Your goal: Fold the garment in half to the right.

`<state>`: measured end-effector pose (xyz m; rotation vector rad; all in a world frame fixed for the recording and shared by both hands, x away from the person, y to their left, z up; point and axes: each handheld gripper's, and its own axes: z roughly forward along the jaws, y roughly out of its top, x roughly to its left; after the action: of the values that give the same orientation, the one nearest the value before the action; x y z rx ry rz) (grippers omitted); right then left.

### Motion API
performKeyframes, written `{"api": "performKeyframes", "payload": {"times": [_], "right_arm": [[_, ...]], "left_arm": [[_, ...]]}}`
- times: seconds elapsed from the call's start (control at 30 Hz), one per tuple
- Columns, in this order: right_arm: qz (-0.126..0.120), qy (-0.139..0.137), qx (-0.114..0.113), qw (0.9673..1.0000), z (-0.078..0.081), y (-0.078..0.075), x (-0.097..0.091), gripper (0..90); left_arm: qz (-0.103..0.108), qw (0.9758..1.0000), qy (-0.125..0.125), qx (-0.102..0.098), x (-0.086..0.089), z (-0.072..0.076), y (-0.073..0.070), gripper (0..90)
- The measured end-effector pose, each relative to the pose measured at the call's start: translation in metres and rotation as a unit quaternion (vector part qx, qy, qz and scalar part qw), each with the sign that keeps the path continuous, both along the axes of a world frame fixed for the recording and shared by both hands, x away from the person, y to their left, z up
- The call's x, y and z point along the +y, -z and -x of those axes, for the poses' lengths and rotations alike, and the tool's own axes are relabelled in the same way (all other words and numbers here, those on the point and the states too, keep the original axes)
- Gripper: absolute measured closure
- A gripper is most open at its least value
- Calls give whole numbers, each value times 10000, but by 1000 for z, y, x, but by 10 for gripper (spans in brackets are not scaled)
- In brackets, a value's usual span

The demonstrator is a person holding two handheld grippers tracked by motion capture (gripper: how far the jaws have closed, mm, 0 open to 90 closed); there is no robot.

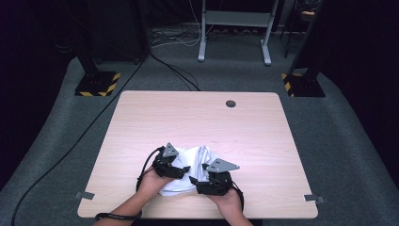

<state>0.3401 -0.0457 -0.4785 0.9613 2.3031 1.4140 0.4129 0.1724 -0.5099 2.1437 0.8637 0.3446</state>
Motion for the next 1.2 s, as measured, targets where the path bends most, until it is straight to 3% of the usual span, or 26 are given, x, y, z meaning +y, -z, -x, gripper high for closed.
{"api": "performKeyframes", "payload": {"times": [0.17,0.43,0.77,0.93,1.07,1.2], "right_arm": [[210,-229,42,9995,-7,3,12,295],[912,-154,385,9950,-27,34,13,297],[813,131,498,9954,-33,38,-1,284],[845,316,645,9938,-38,45,-2,285],[1040,401,421,9929,-36,49,3,300],[1052,508,441,9922,-38,49,6,305]], "left_arm": [[-10,10000,16,26,0,-1,0,171],[27,10000,40,8,2,-5,3,167],[29,10000,12,-13,-2,-12,5,151],[-96,9999,45,-8,-9,-18,6,149],[-113,9998,126,44,-10,-25,7,149],[-121,9998,138,18,-11,-29,8,149]]}}
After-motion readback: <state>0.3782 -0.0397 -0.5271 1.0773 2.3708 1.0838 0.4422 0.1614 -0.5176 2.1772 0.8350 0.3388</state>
